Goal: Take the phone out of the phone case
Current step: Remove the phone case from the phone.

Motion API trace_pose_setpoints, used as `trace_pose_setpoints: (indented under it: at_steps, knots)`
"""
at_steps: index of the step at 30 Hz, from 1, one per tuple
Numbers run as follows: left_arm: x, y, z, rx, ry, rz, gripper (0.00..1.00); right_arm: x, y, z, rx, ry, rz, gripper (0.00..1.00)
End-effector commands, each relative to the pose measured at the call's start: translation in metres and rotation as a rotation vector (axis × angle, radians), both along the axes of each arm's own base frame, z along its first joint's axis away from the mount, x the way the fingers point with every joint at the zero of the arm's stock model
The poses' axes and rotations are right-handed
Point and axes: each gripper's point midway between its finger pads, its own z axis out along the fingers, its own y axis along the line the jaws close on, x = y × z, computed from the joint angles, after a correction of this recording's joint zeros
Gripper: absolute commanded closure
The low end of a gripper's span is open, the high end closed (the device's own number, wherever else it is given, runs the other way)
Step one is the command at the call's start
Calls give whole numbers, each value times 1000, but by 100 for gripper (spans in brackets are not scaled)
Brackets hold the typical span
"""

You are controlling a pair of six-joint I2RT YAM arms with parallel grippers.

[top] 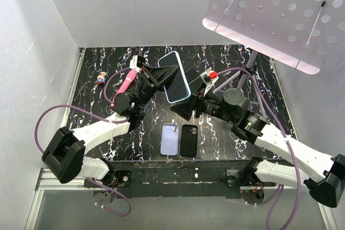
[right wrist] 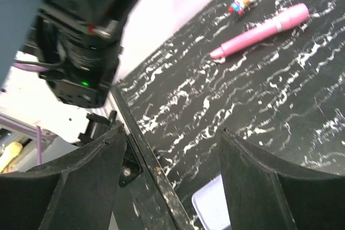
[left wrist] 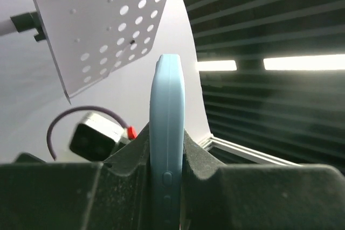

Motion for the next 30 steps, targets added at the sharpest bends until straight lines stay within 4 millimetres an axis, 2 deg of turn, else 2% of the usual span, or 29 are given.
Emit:
trace_pose_setpoints:
  at_steps: [1, 4, 7, 11, 16, 20, 24, 30]
  knots:
    - [5, 13, 30, -141, -95, 64, 100, -4, 1, 84, 297, -175, 20, 26]
    - [9, 18, 33, -150, -91, 108, 100, -6, 2, 91, 324, -207, 34, 27]
    - [9, 19, 40, -141, -123, 146, 100, 1, -3, 94, 358, -223, -24, 27]
    - [14, 19, 39, -151, -120, 167, 100, 14, -8, 92, 382, -187, -108, 33]
    - [22, 26, 40, -175, -108, 227, 100, 11, -5, 97, 407, -213, -82, 38]
    - [24, 25, 39, -160, -119, 250, 100, 6, -3, 102, 420, -236, -51, 37]
    - [25, 24, 39, -158, -128, 257, 100, 9, -2, 107, 425, -236, -65, 37]
    - [24, 24, 42, -159, -132, 262, 100, 15, 4, 102, 396, -228, -69, 52]
